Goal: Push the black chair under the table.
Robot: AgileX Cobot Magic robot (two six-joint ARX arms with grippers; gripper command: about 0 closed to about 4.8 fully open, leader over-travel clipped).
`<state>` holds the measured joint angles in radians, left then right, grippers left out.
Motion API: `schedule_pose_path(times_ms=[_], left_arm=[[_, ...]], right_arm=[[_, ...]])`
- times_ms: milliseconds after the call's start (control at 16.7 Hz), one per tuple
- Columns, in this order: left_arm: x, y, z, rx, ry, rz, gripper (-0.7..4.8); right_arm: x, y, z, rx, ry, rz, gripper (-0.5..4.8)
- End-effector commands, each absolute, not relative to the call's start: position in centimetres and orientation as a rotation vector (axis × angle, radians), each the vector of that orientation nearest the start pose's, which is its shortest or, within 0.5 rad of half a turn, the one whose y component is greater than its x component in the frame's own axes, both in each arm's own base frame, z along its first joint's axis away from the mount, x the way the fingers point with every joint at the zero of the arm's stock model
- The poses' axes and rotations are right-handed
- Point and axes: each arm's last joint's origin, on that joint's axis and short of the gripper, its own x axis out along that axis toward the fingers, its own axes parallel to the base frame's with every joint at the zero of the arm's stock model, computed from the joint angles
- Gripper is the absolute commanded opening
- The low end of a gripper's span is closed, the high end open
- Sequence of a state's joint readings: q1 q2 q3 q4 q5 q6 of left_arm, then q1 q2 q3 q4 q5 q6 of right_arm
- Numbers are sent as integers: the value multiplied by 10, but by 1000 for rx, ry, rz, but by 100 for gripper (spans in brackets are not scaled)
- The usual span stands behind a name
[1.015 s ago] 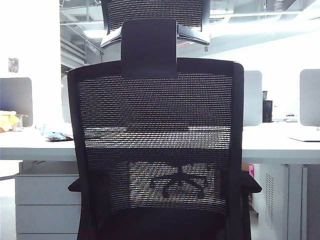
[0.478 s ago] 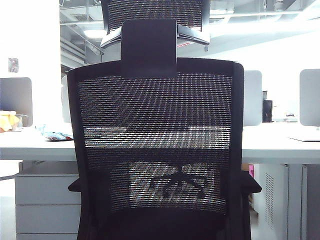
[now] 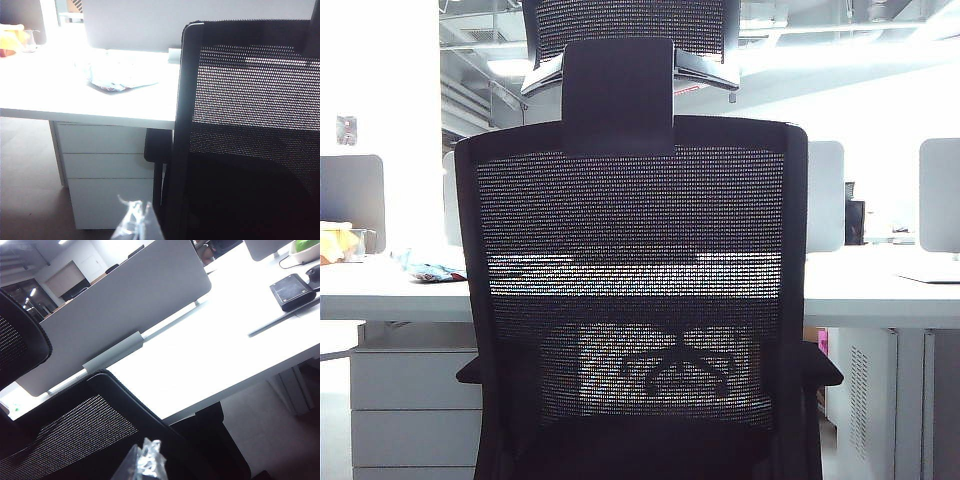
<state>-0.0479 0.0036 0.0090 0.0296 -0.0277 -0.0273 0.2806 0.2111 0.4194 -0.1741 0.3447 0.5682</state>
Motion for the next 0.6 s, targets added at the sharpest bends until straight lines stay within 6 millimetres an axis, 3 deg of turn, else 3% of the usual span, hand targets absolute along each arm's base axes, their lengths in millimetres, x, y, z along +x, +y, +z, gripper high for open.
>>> schedule_pose_path(times_ms=[60, 597], left_arm=[[97, -4, 170, -32, -48, -18, -5], [97, -4, 170, -32, -45, -25, -5]], right_arm=[[83, 14, 274, 587, -65, -49, 0], [83, 14, 274, 587, -65, -49, 0]])
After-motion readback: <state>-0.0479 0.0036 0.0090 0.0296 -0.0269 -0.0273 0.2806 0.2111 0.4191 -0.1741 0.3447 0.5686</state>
